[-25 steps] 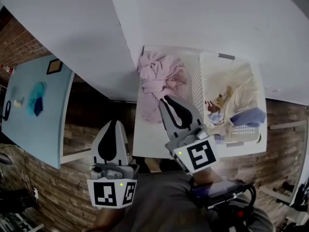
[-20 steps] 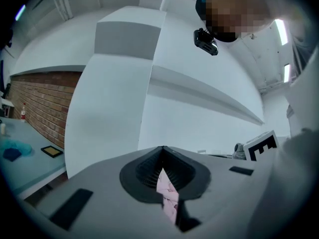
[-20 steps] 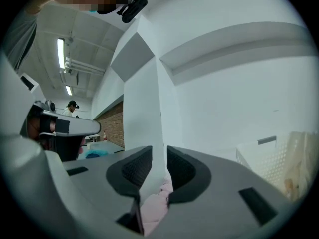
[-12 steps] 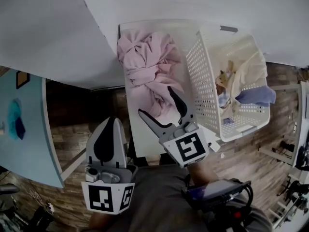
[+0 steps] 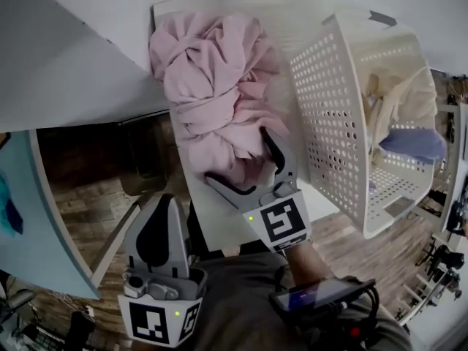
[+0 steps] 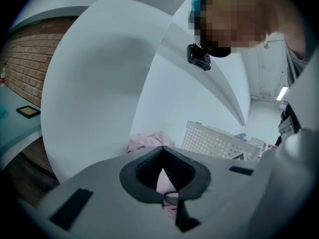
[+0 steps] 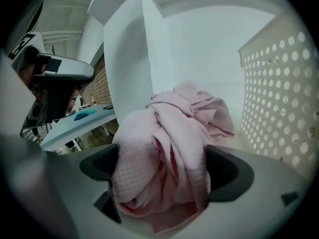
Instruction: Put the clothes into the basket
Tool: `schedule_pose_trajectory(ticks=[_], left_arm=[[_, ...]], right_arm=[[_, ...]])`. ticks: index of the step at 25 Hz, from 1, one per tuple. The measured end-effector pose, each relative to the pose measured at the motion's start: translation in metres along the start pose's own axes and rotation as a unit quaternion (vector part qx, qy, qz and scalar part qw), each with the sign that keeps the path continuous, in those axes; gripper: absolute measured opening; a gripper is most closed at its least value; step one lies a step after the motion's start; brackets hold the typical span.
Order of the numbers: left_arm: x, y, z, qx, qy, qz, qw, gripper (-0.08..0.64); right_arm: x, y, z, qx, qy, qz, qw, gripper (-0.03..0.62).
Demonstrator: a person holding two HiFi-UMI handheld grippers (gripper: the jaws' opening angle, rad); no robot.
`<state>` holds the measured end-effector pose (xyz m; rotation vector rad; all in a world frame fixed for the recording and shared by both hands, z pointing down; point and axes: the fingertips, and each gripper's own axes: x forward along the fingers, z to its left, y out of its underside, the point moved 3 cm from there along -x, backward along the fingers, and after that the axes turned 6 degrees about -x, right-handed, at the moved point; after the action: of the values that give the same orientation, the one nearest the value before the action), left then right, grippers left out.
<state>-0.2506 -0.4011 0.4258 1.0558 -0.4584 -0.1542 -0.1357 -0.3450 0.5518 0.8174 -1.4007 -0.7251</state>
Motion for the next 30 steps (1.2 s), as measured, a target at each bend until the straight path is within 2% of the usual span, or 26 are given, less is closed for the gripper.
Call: schedule_pose_trajectory(ticks=[3,7,12,15,22,30], left_arm=[[0.009,0.006,0.009,-0.006,0.000,0.014,0.9999,0.008],[0.018,0.006,0.016,-0.011,0.002,0.017,0.9998,0.008],[0.018,0.002,0.016,-0.007,0.006,0.013,0.9999,0.008],[0.014,-0.004,0.010,-0.002,0.011,0.008,0.9999,0.008],[-0.001,-0.024,-0.013,0.021,0.021,-0.018,0.9994,0.008],[-0.018,-0.081,-0.032,0.043,0.015,-0.085,0.9953,0.008]], right_arm=[[0.012,0.013,0.001,0.010,-0.008,0.026,1.000,0.552],[0.015,0.017,-0.001,-0.008,0.011,0.052,0.999,0.530],[0.011,0.017,-0.002,-0.026,0.013,0.060,0.998,0.300],[0.007,0.016,-0.002,-0.015,0.013,0.037,0.999,0.204],[-0.013,-0.020,0.001,-0.025,0.026,-0.012,0.999,0.175],[-0.038,-0.102,-0.009,-0.046,0.035,-0.083,0.995,0.169]])
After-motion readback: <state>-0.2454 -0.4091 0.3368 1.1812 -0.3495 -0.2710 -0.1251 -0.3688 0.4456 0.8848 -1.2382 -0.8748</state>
